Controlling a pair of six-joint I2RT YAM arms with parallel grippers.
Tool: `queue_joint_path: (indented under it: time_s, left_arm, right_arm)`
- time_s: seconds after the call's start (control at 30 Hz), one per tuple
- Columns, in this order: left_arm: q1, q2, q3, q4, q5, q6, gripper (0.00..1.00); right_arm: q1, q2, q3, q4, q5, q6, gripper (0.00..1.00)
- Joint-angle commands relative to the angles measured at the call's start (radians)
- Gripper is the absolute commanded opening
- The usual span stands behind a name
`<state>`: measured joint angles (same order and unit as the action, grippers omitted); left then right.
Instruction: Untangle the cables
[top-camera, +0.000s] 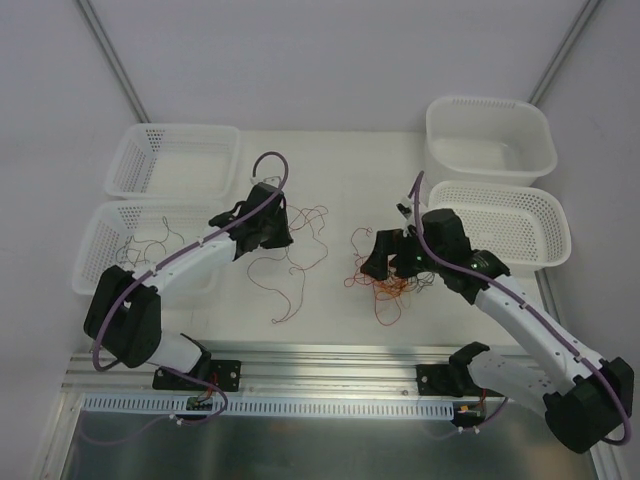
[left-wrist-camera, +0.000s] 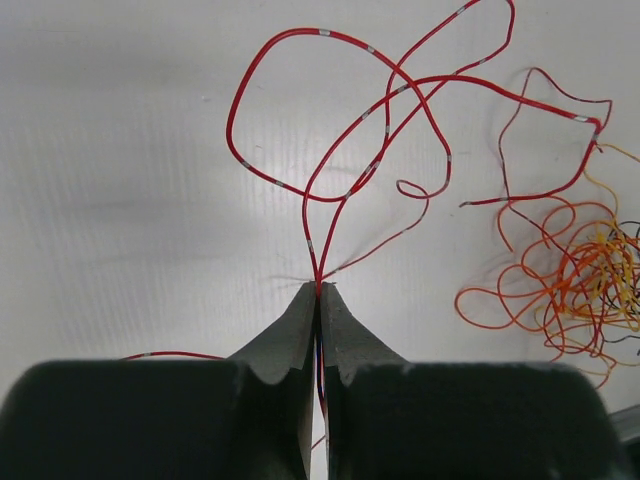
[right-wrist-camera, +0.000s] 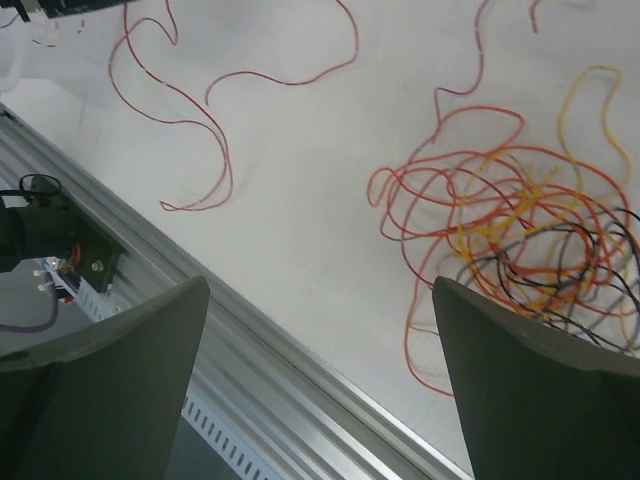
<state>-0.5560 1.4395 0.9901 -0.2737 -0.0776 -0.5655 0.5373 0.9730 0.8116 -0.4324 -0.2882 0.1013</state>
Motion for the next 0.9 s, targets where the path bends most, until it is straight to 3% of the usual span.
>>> queue_joint_path:
  time_s: [0.0, 0.33, 0.87]
  left_arm:
    - [-0.019, -0.059, -0.010, -0.005, 0.052, -0.031, 0.00]
    - [-0.031, -0.151, -0.010, -0.013, 0.076, -0.042, 0.00]
    - [-0.030, -0.283, -0.025, -0.076, 0.179, 0.049, 0.00]
  right_arm:
    - [0.042, 0.052, -0.006, 0.190, -0.065, 0.077, 0.99]
    - [0.179, 0.236, -0.022, 0.414, -0.023, 0.178, 0.97]
    - [0.179, 0.259, 0.001, 0.445, 0.055, 0.107, 0.85]
